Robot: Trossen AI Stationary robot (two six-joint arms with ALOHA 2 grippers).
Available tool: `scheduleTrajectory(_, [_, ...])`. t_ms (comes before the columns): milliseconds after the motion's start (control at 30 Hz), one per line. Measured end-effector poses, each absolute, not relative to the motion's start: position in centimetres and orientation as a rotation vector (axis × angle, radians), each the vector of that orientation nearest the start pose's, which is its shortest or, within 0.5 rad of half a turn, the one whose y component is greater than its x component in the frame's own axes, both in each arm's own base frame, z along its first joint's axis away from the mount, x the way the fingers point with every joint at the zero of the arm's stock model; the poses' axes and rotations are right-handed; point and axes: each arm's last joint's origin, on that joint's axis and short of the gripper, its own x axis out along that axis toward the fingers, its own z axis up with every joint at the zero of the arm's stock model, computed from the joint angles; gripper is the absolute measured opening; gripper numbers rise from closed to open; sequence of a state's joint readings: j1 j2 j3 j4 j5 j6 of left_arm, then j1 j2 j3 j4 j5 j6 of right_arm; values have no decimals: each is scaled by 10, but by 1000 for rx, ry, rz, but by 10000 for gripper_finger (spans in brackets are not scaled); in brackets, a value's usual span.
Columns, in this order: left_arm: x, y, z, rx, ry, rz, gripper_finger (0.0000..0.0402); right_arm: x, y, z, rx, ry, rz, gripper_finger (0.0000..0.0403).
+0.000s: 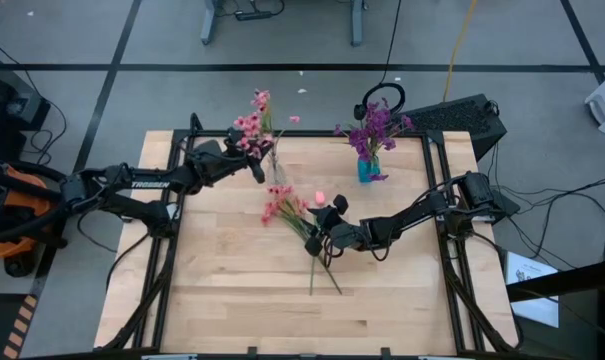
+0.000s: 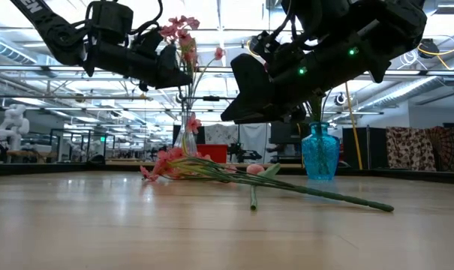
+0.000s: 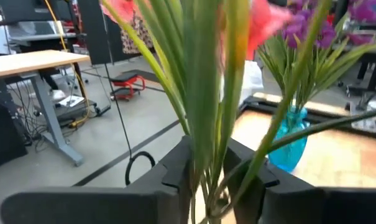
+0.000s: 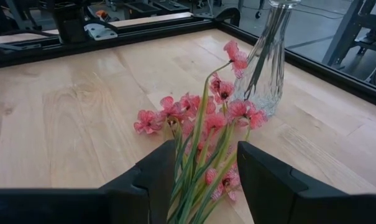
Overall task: Sort flowers into vase by color
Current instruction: Put the left pink flower into the transparent vase
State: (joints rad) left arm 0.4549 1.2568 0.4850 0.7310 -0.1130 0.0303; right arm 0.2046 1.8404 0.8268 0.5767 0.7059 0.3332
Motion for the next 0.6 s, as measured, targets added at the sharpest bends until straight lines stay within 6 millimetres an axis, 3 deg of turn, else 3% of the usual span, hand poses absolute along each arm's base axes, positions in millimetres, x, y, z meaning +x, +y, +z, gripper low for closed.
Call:
scheduleTrajectory(367, [216,108,230,-6,84,577,238,349,53,143,171,301,-555,164])
scheduleTrajectory(600, [196,95,247,-9,96,569,282,350,50,143,219,315,-495,164])
